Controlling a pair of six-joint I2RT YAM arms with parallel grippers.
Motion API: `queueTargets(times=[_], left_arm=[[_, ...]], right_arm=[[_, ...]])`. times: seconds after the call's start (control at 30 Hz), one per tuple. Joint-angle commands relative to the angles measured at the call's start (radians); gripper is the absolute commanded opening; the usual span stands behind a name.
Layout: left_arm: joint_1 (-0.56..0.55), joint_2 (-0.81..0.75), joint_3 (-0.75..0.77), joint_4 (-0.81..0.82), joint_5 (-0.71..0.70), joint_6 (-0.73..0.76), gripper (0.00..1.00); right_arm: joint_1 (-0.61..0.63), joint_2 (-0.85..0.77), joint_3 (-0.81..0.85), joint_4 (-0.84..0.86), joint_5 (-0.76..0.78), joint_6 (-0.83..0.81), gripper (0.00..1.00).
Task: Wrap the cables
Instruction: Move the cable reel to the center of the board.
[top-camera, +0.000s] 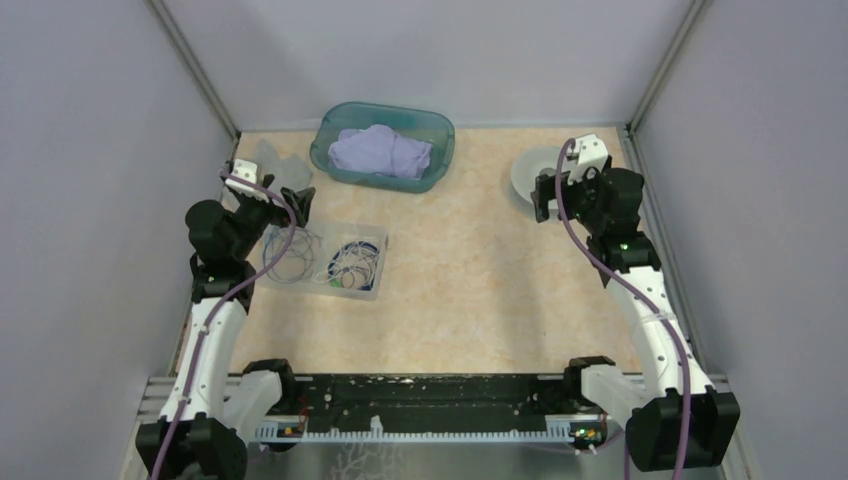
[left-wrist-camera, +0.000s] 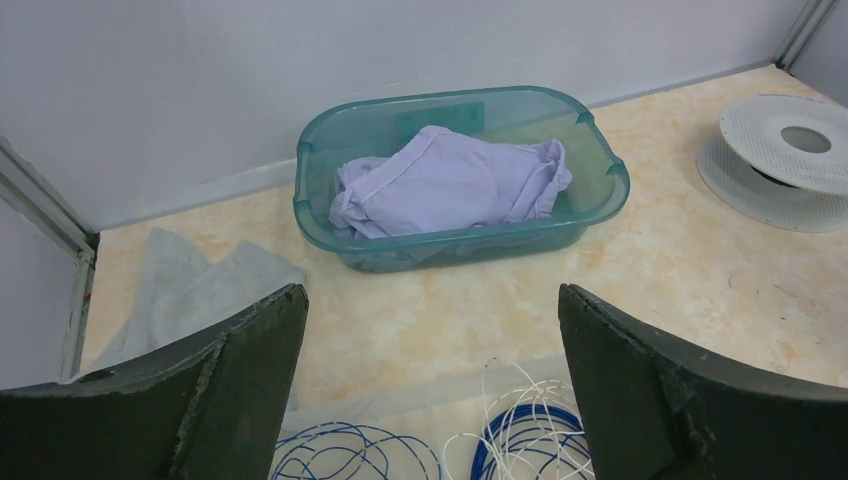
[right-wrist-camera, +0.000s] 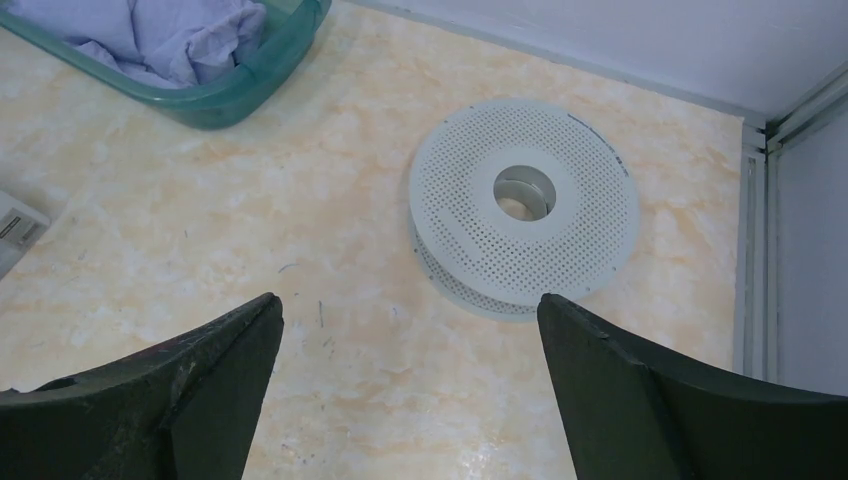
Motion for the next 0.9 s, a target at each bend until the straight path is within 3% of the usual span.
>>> queueTargets(times=[0.0, 0.87], left_arm=[[0.007, -0.013, -0.007, 0.005, 0.018, 0.001, 1.00], [0.012, 0.001, 0.011, -0.030, 0.081, 0.030, 1.00]], right_arm=[[0.006, -0.036, -0.004, 0.062, -0.014, -0.015, 0.99], [0.001, -0.028, -0.001, 0.053, -0.030, -0.111, 0.99]])
